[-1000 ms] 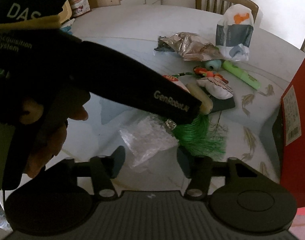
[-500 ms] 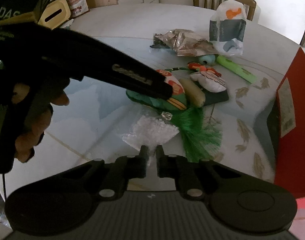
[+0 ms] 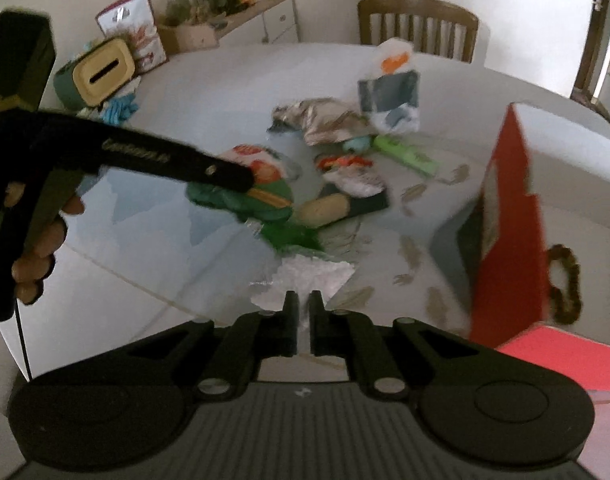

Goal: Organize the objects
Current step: 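Carry the bead bag and plush pouch into the red box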

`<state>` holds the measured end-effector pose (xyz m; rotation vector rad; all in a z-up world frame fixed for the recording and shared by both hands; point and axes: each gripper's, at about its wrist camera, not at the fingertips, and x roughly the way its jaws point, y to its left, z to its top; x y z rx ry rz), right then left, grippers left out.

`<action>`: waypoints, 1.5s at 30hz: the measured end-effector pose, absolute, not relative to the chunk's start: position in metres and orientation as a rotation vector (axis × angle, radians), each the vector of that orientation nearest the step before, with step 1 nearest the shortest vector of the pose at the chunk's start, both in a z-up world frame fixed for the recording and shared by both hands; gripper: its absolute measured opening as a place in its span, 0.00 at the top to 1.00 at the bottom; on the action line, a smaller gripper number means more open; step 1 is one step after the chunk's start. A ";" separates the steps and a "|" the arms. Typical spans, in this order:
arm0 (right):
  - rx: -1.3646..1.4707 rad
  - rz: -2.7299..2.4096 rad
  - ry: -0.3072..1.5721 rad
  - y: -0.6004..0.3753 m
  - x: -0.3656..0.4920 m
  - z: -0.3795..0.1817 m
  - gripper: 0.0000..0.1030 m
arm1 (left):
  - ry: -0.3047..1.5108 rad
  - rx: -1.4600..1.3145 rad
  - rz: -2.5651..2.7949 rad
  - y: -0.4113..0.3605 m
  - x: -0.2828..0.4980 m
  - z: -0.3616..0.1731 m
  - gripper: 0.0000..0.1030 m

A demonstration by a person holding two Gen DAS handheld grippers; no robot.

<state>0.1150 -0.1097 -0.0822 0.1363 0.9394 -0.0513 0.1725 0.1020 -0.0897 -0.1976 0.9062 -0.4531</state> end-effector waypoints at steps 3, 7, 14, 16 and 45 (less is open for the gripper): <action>0.132 -0.068 0.907 -0.119 0.106 -0.066 0.95 | 0.886 -0.223 -0.462 0.100 0.165 -0.075 0.64; 0.136 -0.093 0.854 -0.134 0.094 -0.040 0.95 | 0.847 -0.255 -0.479 0.095 0.160 -0.055 0.64; 0.145 -0.144 0.762 -0.172 0.076 0.001 0.95 | 0.782 -0.267 -0.536 0.064 0.158 -0.015 0.64; 0.148 -0.163 0.747 -0.185 0.072 0.009 0.95 | 0.770 -0.264 -0.551 0.051 0.159 -0.006 0.64; 0.124 -0.354 0.786 -0.365 0.040 -0.017 0.95 | 0.850 -0.143 -0.691 -0.165 0.201 -0.028 0.63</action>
